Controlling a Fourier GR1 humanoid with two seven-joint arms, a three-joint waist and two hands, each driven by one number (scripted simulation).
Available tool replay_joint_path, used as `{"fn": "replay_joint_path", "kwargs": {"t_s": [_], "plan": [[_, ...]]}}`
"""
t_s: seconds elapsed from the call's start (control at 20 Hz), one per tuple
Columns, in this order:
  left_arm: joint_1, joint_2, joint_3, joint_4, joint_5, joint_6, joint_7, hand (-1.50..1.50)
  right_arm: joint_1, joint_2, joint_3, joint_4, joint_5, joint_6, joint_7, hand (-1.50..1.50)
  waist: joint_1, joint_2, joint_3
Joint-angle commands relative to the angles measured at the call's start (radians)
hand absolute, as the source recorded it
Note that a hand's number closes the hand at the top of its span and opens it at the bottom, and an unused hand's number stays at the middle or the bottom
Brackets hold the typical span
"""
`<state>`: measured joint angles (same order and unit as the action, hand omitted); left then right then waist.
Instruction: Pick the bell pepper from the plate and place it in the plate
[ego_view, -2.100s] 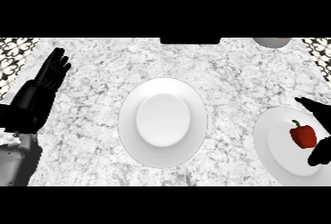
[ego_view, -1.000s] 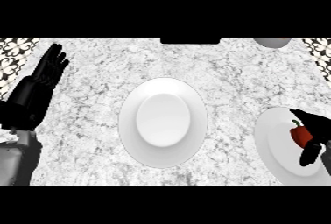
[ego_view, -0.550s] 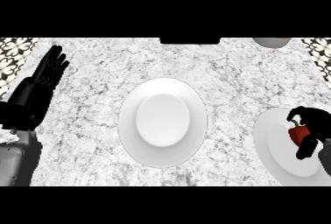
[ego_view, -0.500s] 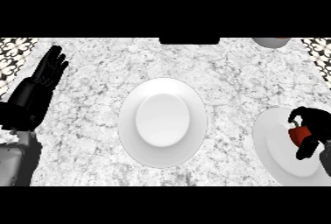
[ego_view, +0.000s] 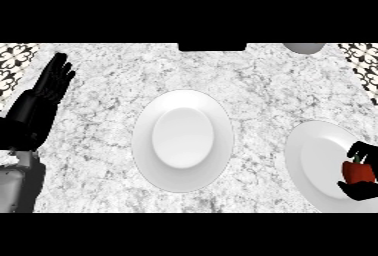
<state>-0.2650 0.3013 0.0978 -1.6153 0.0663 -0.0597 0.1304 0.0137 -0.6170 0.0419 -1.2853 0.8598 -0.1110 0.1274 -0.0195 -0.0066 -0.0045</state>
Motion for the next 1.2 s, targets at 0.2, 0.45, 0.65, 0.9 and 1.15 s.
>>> {"fn": "replay_joint_path", "kwargs": {"t_s": [0.2,0.45,0.65,0.9,1.15], "plan": [[-0.006,-0.002,0.006,0.030,-0.008,-0.009,-0.004,0.00,0.169,-0.008,-0.037,-0.479,-0.128,0.071,-0.001,1.50,-0.010,0.001,0.002],[0.005,-0.021,-0.006,0.020,-0.020,0.004,-0.005,0.00,0.171,0.064,-0.017,-0.672,-0.250,0.064,-0.065,1.50,-0.004,0.001,0.003],[0.017,-0.020,0.004,-0.004,-0.006,-0.007,-0.019,0.00,0.186,0.150,0.077,-0.874,-0.276,0.103,0.035,1.50,0.008,0.001,0.003],[-0.037,-0.015,0.001,0.030,-0.006,-0.028,0.001,0.00,0.037,0.220,0.209,-0.923,-0.198,0.190,0.207,1.50,0.024,0.007,0.003],[0.008,-0.065,-0.029,0.001,-0.055,0.014,-0.020,0.00,-0.159,0.327,0.300,-0.835,-0.139,0.260,0.323,1.50,0.029,0.007,0.004]]}}
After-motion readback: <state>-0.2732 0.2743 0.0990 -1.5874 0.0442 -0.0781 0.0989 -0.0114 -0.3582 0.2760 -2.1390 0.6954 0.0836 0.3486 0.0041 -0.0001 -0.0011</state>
